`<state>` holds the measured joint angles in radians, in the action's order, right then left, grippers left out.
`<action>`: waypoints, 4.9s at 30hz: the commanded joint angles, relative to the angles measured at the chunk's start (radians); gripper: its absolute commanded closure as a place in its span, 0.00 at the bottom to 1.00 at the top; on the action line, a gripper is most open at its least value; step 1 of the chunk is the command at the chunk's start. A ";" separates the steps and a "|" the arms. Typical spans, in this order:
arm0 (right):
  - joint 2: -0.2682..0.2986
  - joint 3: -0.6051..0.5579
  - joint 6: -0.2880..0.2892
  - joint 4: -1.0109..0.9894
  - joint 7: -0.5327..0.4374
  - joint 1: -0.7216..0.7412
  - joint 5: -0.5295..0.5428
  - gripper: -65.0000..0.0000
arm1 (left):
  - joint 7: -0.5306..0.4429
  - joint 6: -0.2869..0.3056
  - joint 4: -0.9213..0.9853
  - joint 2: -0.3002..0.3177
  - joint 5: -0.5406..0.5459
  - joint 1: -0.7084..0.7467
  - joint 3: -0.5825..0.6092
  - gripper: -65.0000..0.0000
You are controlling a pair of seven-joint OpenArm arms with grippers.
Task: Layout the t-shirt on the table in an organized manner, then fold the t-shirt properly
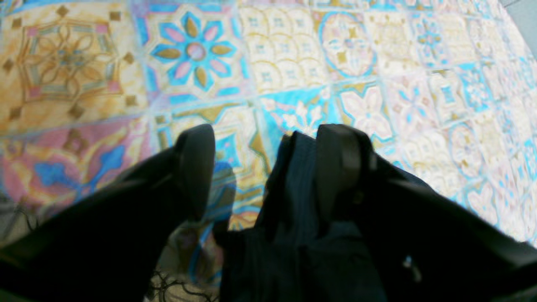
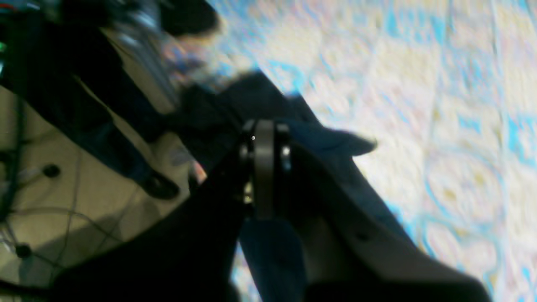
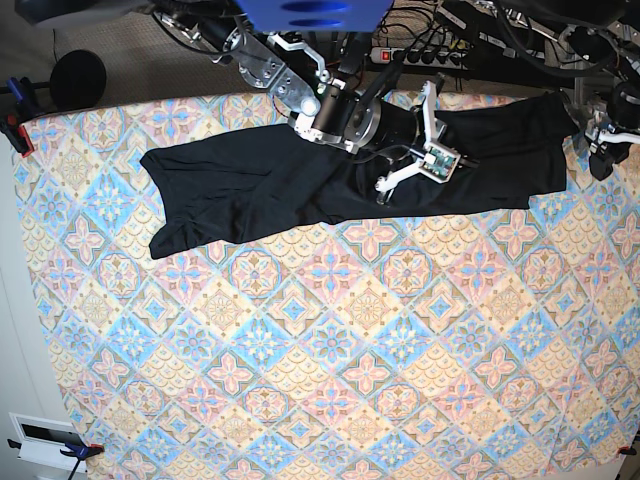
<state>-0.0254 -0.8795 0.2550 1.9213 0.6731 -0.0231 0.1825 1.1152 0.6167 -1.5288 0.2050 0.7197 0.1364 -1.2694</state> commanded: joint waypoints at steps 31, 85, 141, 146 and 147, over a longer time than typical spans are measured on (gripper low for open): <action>-0.124 -0.186 -0.001 -0.348 -0.266 0.160 0.002 1.00 | -0.025 0.001 -0.016 0.020 -0.001 -0.004 -0.005 0.42; -0.057 0.601 -0.001 -0.021 -0.316 -0.062 0.008 0.29 | -0.017 0.010 -0.017 -0.012 0.019 0.118 -0.059 0.31; -0.028 0.636 -0.001 -0.029 -0.310 -0.125 0.005 0.29 | -0.025 0.081 0.282 0.166 0.176 0.185 0.692 0.39; -0.028 0.719 -0.001 -0.029 -0.309 -0.125 0.005 0.29 | -0.025 0.081 0.282 0.166 0.176 0.179 0.692 0.64; -0.028 0.738 -0.001 -0.029 -0.309 -0.125 0.005 0.29 | -0.025 0.081 0.282 0.166 0.176 0.179 0.692 0.72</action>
<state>-0.0498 -0.1398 0.2504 1.8771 0.3931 -0.1577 0.1799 1.0134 0.7036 -1.2507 0.3702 0.9520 0.3031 -0.5877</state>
